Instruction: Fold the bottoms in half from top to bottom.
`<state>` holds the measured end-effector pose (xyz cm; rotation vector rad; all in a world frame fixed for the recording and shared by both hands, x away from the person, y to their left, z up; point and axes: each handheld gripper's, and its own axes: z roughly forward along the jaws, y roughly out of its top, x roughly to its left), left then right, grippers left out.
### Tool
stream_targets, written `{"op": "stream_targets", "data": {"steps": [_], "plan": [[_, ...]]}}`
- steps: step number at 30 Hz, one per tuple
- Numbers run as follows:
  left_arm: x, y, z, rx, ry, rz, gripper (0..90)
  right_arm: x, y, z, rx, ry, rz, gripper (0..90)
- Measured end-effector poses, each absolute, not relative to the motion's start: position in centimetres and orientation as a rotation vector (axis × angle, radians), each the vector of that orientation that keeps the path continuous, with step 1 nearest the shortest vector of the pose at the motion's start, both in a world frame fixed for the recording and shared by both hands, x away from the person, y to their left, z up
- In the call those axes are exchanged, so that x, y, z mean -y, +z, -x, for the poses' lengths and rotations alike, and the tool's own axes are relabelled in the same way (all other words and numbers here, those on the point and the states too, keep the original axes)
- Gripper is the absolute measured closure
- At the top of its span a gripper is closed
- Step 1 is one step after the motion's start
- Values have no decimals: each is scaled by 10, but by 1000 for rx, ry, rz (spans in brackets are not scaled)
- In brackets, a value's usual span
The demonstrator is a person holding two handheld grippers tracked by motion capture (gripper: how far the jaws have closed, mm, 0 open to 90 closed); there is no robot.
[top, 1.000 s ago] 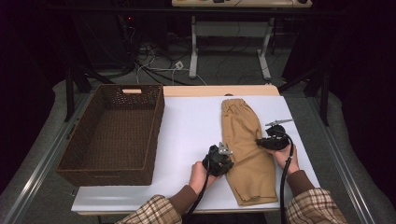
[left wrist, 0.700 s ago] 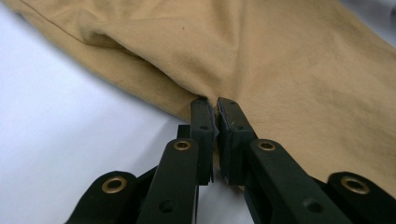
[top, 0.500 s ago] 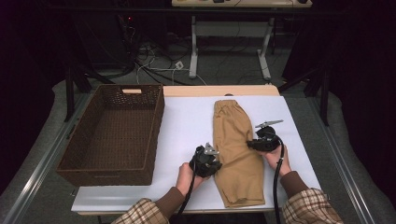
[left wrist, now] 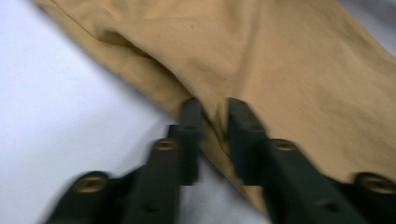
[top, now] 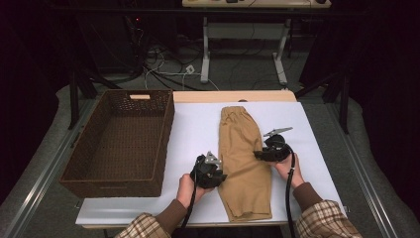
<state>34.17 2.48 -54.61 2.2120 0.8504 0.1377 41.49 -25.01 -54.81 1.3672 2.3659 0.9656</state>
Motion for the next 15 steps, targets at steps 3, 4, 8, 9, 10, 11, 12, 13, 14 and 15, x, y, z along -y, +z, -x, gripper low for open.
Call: {"op": "stream_targets", "data": {"steps": [3, 4, 8, 9, 10, 11, 12, 13, 14, 15], "plan": [[-23, -539, -343, -862, 166, -2172, 517, 256, -544, -412, -2352, 983, -1383, 515], [-21, -537, -344, -865, 179, -2165, 492, 259, -542, -411, -2349, 990, -1380, 509], [-13, -540, -351, -892, 193, -2166, 482, 266, -540, -406, -2359, 983, -1399, 519], [-11, -542, -353, -907, 203, -2167, 476, 267, -542, -405, -2368, 984, -1412, 522], [-10, -545, -354, -917, 203, -2172, 473, 267, -544, -404, -2381, 985, -1420, 524], [-8, -547, -355, -921, 196, -2179, 480, 267, -546, -404, -2399, 972, -1414, 529], [-7, -550, -355, -925, 196, -2180, 496, 266, -547, -404, -2407, 964, -1414, 538], [-7, -551, -356, -923, 195, -2180, 512, 265, -548, -403, -2407, 960, -1401, 553], [-6, -552, -356, -919, 191, -2183, 558, 265, -547, -403, -2411, 960, -1400, 580], [-6, -553, -356, -914, 193, -2184, 586, 264, -547, -403, -2418, 957, -1394, 598]]}}
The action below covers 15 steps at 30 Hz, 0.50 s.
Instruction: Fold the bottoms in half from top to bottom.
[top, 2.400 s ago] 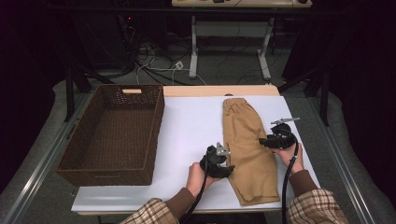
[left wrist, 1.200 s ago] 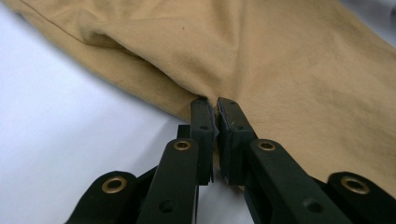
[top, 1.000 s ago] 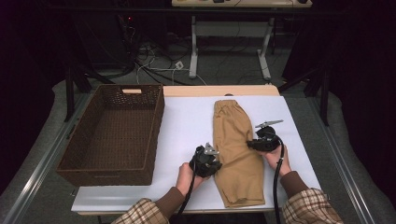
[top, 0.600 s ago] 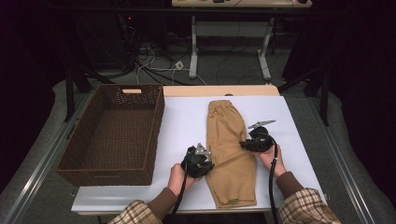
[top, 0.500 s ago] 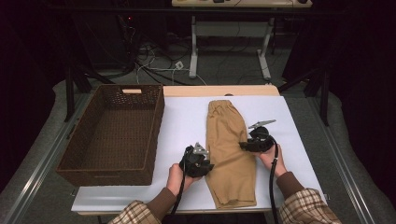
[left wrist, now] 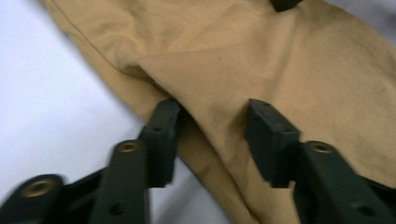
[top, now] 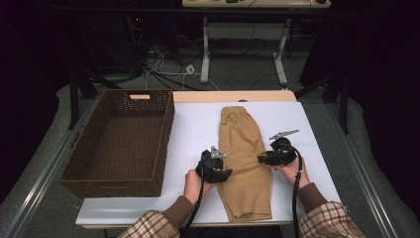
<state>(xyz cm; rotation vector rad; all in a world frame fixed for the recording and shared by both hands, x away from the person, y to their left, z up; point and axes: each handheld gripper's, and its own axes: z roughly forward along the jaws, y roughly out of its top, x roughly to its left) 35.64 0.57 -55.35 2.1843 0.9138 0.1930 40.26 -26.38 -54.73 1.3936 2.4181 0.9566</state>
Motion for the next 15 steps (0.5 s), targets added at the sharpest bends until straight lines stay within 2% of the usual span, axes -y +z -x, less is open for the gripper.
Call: {"op": "stream_targets", "data": {"steps": [4, 6, 9, 15], "plan": [[-5, -557, -356, -889, 200, -2185, 781, 261, -547, -401, -2428, 943, -1373, 666], [-6, -557, -357, -886, 189, -2180, 829, 260, -547, -401, -2427, 940, -1368, 704], [-9, -555, -357, -884, 174, -2171, 863, 260, -547, -400, -2418, 936, -1359, 773], [-16, -552, -358, -891, 142, -2161, 873, 258, -545, -397, -2412, 930, -1346, 873]]}}
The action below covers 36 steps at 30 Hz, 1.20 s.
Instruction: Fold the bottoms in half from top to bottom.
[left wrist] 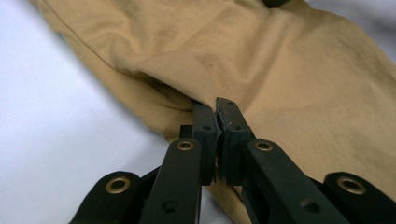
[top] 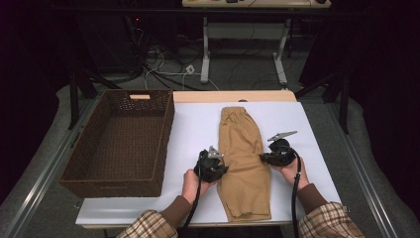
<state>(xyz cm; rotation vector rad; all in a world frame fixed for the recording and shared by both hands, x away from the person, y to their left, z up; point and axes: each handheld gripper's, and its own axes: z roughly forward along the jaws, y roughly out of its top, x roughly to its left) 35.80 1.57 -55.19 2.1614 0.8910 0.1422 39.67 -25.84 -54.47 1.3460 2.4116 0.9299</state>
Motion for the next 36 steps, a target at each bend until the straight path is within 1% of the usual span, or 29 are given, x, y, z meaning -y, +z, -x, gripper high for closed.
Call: {"op": "stream_targets", "data": {"steps": [5, 15, 17, 18, 20, 21, 22, 23, 24, 26, 31, 33, 36], "plan": [[-21, -551, -357, -892, 115, -2180, 880, 255, -543, -394, -2431, 920, -1332, 886], [-25, -551, -351, -880, 128, -2229, 880, 251, -543, -389, -2482, 902, -1300, 876], [-24, -551, -351, -875, 131, -2233, 871, 251, -544, -390, -2491, 882, -1283, 825], [-24, -551, -351, -876, 144, -2238, 845, 252, -543, -390, -2491, 881, -1287, 796], [-24, -549, -351, -860, 162, -2234, 703, 254, -543, -391, -2480, 886, -1284, 674], [-24, -548, -350, -859, 188, -2240, 628, 256, -542, -391, -2480, 884, -1284, 626], [-23, -546, -349, -861, 217, -2239, 542, 257, -542, -392, -2472, 893, -1286, 555], [-23, -544, -349, -844, 226, -2228, 488, 258, -542, -393, -2463, 895, -1296, 499], [-22, -542, -348, -836, 243, -2218, 460, 259, -541, -394, -2461, 887, -1303, 444], [-22, -538, -347, -804, 259, -2196, 411, 261, -542, -396, -2456, 899, -1300, 376], [-19, -538, -348, -771, 257, -2174, 416, 262, -540, -401, -2449, 917, -1286, 239], [-18, -539, -349, -752, 236, -2165, 461, 262, -540, -403, -2450, 922, -1278, 209], [-17, -540, -351, -725, 235, -2164, 555, 261, -540, -407, -2447, 926, -1275, 182]]}}
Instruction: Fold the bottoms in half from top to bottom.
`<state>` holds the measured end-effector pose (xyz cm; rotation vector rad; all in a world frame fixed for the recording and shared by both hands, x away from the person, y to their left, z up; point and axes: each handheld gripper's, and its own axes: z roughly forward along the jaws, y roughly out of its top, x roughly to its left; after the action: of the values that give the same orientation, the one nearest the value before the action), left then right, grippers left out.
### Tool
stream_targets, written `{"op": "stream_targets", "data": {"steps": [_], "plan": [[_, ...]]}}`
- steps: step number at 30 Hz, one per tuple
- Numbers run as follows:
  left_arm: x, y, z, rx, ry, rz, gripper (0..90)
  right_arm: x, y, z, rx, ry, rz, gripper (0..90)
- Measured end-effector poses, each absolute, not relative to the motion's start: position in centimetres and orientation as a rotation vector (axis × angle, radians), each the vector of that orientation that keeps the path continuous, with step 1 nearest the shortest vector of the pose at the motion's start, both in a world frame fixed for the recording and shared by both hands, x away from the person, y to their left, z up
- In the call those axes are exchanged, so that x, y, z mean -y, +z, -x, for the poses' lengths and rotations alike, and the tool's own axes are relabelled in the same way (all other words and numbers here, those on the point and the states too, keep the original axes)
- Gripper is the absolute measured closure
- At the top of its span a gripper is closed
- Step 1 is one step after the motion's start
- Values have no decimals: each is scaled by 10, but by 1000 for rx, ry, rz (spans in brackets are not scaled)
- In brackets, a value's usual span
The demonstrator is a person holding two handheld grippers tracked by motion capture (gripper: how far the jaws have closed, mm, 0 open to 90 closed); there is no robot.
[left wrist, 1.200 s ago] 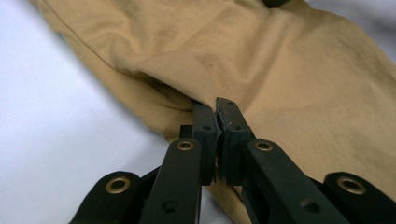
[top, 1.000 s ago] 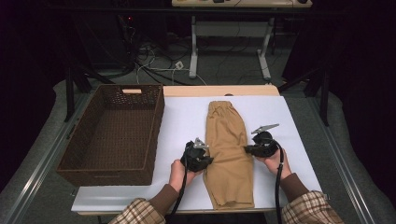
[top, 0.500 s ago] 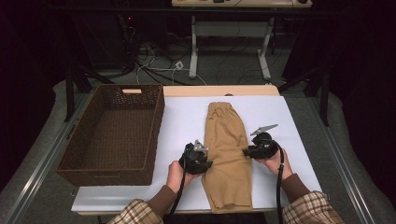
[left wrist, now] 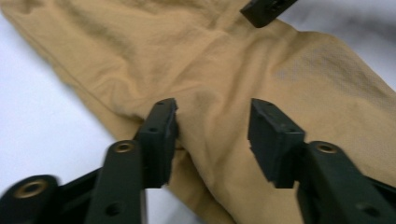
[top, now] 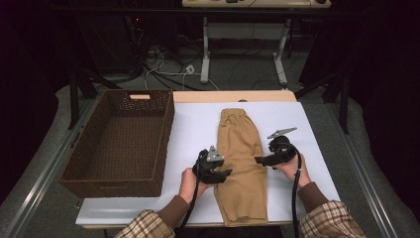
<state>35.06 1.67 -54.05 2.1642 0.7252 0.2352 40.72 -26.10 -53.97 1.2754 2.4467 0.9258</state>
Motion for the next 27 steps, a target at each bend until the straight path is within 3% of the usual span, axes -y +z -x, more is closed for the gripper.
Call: {"op": "stream_targets", "data": {"steps": [7, 13, 27], "plan": [[-13, -543, -353, -705, 197, -2160, 769, 258, -537, -418, -2434, 958, -1274, 159], [-5, -551, -356, -715, 185, -2199, 887, 253, -539, -429, -2435, 946, -1281, 158], [-4, -559, -360, -738, 177, -2239, 899, 227, -540, -469, -2429, 911, -1297, 163]]}}
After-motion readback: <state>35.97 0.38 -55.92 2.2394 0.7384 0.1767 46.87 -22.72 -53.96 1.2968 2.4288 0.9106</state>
